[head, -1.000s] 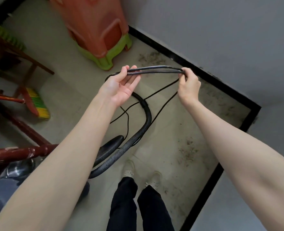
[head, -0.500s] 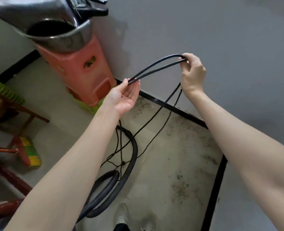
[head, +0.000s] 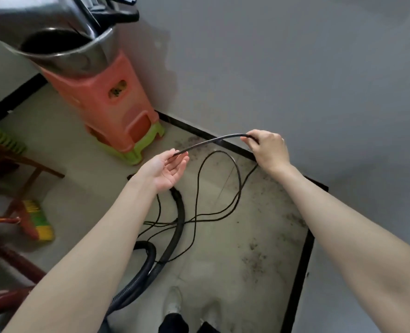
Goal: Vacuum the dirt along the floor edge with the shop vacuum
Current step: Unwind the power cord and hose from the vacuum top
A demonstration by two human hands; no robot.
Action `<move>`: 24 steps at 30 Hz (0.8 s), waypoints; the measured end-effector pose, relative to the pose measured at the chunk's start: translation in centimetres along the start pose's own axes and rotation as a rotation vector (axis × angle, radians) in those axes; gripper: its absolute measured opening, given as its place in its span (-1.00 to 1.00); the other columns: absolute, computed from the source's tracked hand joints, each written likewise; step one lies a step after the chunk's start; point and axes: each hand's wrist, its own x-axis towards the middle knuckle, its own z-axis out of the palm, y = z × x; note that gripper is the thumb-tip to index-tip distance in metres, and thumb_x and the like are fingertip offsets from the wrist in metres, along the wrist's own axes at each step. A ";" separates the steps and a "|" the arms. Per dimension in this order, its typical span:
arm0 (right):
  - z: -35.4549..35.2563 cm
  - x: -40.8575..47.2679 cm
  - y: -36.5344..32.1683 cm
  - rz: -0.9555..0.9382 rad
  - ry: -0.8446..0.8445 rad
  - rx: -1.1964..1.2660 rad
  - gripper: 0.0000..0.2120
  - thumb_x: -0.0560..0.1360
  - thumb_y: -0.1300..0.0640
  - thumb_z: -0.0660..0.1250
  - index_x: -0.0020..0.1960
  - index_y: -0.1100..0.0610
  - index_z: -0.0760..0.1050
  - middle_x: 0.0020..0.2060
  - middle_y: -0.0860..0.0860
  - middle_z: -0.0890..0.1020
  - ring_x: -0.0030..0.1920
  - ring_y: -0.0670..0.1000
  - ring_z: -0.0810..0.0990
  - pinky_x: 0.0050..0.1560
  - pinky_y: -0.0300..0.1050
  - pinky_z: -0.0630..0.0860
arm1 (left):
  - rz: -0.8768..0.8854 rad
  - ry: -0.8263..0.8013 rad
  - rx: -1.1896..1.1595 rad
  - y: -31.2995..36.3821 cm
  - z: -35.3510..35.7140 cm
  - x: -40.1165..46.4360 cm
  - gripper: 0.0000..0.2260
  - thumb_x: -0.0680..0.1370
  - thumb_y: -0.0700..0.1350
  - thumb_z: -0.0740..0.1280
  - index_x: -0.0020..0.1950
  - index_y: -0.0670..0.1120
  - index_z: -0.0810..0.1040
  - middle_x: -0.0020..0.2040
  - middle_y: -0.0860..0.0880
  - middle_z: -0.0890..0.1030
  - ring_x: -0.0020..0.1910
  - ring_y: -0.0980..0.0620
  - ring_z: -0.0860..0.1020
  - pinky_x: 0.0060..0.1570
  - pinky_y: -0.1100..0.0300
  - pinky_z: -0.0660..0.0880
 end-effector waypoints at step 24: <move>17.5 -11.2 3.7 0.323 -0.635 0.197 -0.79 0.57 0.19 0.22 -0.19 0.17 0.56 -0.29 0.06 0.60 -0.09 0.13 0.61 -0.13 -0.14 0.40 | -0.067 0.289 0.345 -8.8 -20.9 6.4 -0.83 0.62 -0.17 0.19 0.18 -0.16 0.47 0.12 -0.11 0.57 -0.03 -0.02 0.57 -0.03 0.16 0.49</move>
